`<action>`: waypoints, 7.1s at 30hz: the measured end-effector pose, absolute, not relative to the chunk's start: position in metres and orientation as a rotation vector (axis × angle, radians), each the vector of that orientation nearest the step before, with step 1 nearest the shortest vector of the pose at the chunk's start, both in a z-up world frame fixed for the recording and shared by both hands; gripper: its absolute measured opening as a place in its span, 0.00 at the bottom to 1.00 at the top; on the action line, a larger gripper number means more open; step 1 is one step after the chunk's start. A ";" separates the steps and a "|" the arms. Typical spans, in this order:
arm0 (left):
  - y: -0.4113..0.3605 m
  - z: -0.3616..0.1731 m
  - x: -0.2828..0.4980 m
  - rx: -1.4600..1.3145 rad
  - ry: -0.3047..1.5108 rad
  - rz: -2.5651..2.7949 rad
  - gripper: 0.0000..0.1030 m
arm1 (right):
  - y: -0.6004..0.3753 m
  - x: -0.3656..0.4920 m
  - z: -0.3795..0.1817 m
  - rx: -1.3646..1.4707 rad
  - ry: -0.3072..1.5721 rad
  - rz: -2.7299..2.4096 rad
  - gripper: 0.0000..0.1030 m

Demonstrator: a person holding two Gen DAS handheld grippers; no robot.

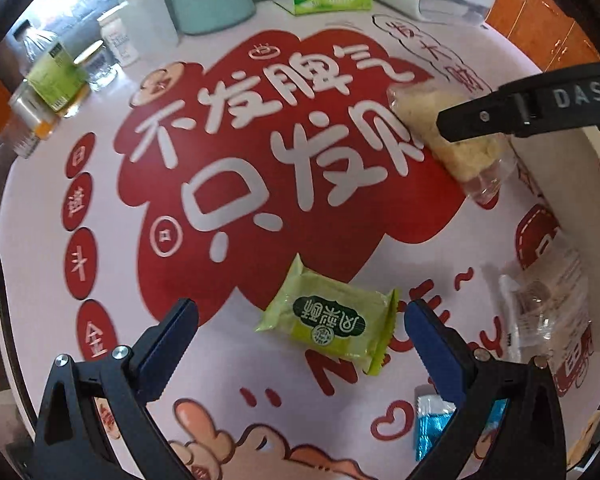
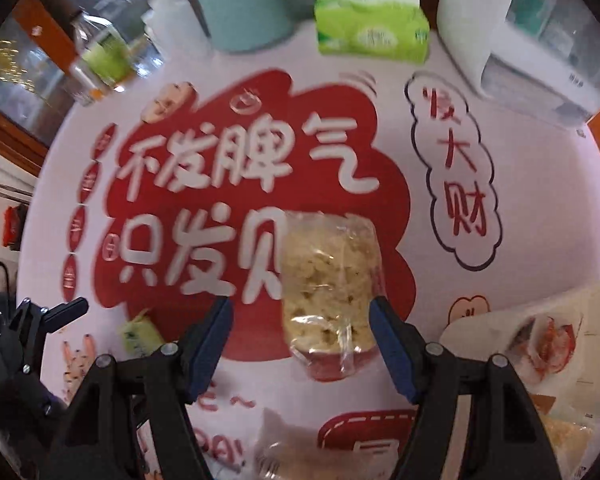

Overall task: Organize snacks
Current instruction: 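Grasp the green biscuit pack with the left gripper while the right grasps the clear puffed-snack bag, then lower both held packs into the white tray and open both grippers, then grasp the blue wrapped candy with the left gripper while the right grasps the clear bread pack, then carry the blue candy and clear bread pack over the white tray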

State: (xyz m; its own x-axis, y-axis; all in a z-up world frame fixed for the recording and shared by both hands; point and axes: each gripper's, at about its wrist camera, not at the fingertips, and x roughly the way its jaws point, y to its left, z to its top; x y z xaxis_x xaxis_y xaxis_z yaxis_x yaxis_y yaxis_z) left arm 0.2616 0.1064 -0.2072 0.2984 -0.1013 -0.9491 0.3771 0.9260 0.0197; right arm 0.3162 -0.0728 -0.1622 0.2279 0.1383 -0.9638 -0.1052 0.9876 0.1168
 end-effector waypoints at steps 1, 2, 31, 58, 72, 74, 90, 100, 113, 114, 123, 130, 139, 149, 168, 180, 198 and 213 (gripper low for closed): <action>0.105 -0.210 0.262 0.260 1.232 -0.329 0.99 | -0.074 0.318 -0.168 0.026 1.340 0.164 0.69; 0.104 -0.213 0.263 0.264 1.232 -0.334 0.99 | -0.075 0.320 -0.175 0.018 1.351 0.154 0.69; 0.121 -0.144 0.215 0.132 1.128 -0.195 0.52 | -0.050 0.255 -0.141 -0.021 1.218 0.254 0.56; -0.097 0.016 0.120 0.095 0.852 -0.336 0.52 | -0.230 0.080 -0.001 0.225 0.849 0.250 0.56; -0.200 -0.001 0.149 0.092 0.928 -0.336 0.52 | -0.348 0.106 0.020 0.277 0.796 0.146 0.56; -0.205 -0.005 0.155 0.094 0.939 -0.320 0.52 | -0.352 0.114 0.021 0.273 0.796 0.141 0.56; -0.191 -0.022 0.190 0.089 0.962 -0.230 0.87 | -0.360 0.178 -0.025 0.280 0.913 0.101 0.57; -0.144 -0.005 0.191 -0.008 0.919 -0.150 0.87 | -0.360 0.172 -0.023 0.287 0.914 0.094 0.57; -0.087 0.024 0.153 -0.044 0.862 -0.094 0.88 | -0.329 0.130 0.001 0.258 0.894 0.149 0.57; -0.082 0.027 0.149 -0.044 0.857 -0.090 0.88 | -0.323 0.125 0.002 0.249 0.896 0.157 0.57; -0.031 0.057 0.118 -0.037 0.790 -0.054 0.92 | -0.268 0.097 0.013 0.196 0.887 0.248 0.57; 0.014 0.067 0.101 0.041 0.745 -0.054 0.98 | -0.216 0.089 0.020 0.182 0.886 0.299 0.63; 0.048 0.004 0.121 0.248 0.857 -0.219 0.98 | -0.163 0.095 -0.004 0.232 0.959 0.250 0.63; 0.049 -0.130 0.142 0.534 1.018 -0.606 0.98 | -0.123 0.113 -0.080 0.327 1.115 0.106 0.64; 0.028 -0.214 0.166 0.566 1.069 -0.860 0.94 | -0.092 0.154 -0.180 0.186 1.245 -0.111 0.90; 0.041 -0.218 0.160 0.555 1.075 -0.829 0.68 | -0.088 0.169 -0.214 0.167 1.354 -0.075 1.00; 0.067 -0.180 0.128 0.273 1.067 -0.721 0.19 | -0.090 0.100 -0.189 0.197 1.282 -0.029 0.74; 0.047 -0.047 0.052 0.139 0.837 -0.663 0.19 | -0.094 0.018 -0.109 0.178 1.210 0.085 0.74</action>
State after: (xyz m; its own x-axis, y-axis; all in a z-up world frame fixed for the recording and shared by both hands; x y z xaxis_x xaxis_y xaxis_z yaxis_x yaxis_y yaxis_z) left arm 0.0521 0.0469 -0.0474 0.4831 -0.4892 -0.7262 0.5944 0.7922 -0.1382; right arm 0.0177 -0.0941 -0.1095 0.3516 0.1600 -0.9224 0.0299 0.9829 0.1819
